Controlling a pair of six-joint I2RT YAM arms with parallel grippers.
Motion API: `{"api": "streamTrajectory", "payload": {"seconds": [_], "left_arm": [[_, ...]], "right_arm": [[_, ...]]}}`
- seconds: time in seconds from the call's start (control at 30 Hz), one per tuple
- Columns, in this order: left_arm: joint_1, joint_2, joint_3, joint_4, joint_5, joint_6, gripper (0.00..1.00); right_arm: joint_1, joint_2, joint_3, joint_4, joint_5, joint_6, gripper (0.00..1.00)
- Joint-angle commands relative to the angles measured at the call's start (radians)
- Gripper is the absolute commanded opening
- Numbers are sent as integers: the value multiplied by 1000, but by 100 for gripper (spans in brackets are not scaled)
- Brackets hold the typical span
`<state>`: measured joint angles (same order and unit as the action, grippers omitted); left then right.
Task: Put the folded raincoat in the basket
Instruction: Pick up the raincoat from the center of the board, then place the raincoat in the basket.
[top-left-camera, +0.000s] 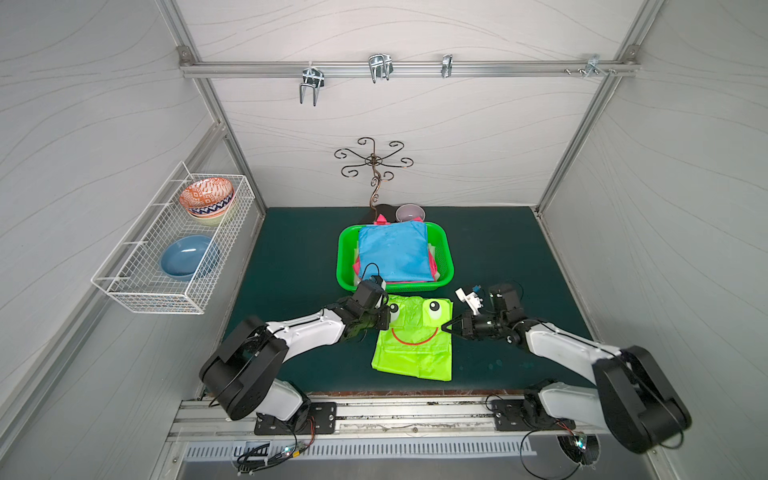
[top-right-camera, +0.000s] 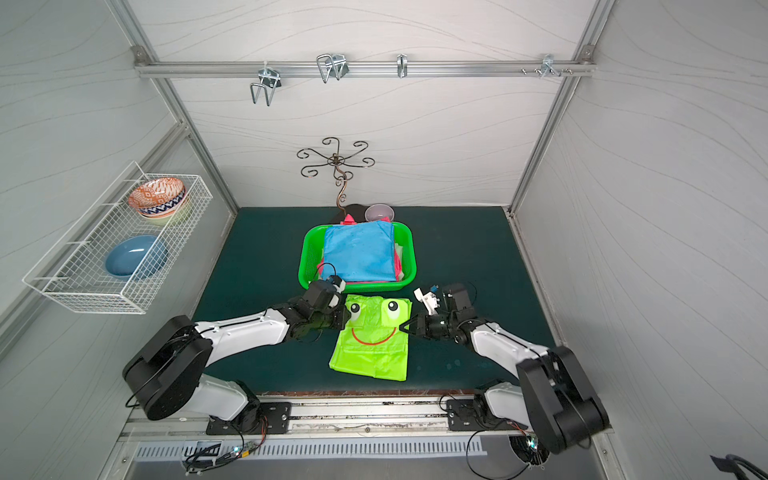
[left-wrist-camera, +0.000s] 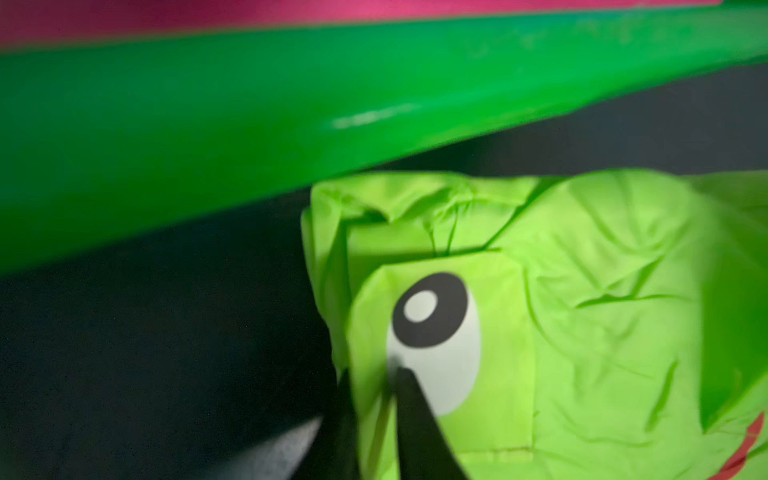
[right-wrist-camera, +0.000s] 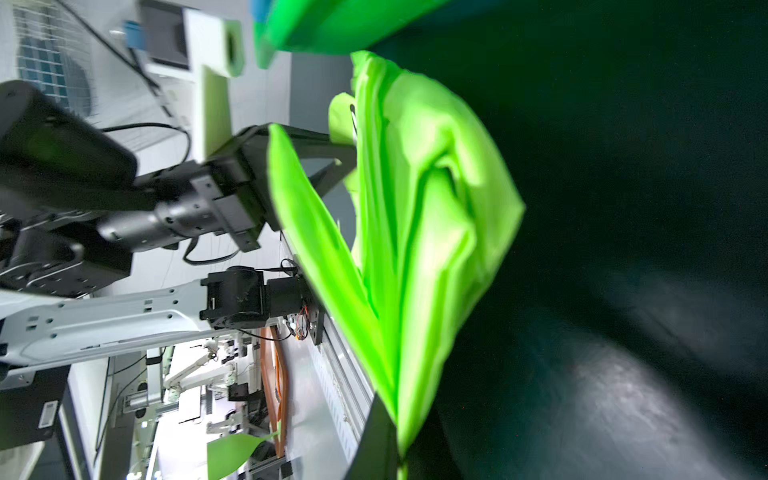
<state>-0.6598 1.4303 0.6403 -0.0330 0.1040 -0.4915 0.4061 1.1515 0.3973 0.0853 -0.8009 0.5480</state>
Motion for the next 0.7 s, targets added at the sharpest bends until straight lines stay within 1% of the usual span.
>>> {"api": "streamTrajectory", "payload": {"seconds": [0.0,0.07,0.17,0.2,0.33,0.37,0.43,0.57,0.63,0.67], "left_arm": [[2,-64,19,-43,25,-49,54],[2,-103,19,-48,14,-65,63],[3,-159,8,-48,9,-83,71],[3,-183,-1,-44,9,-91,73],[8,-278,-18,-51,23,-93,78],[11,-306,-14,-64,16,-91,82],[22,-349,-6,-93,0,-94,99],[88,-386,13,-139,30,-116,100],[120,-397,42,-197,6,-147,100],[136,-400,70,-247,-25,-170,100]], "right_arm": [[-3,-123,45,-131,34,-101,0],[-4,-164,73,-211,57,-140,0],[-1,-182,113,-280,51,-193,0],[0,-187,129,-298,51,-203,0],[9,-218,214,-378,71,-216,0],[12,-222,243,-405,67,-223,0],[21,-227,298,-452,60,-238,0],[31,-204,423,-522,26,-250,0],[33,-180,490,-542,5,-245,0],[33,-164,527,-552,-8,-239,0]]}}
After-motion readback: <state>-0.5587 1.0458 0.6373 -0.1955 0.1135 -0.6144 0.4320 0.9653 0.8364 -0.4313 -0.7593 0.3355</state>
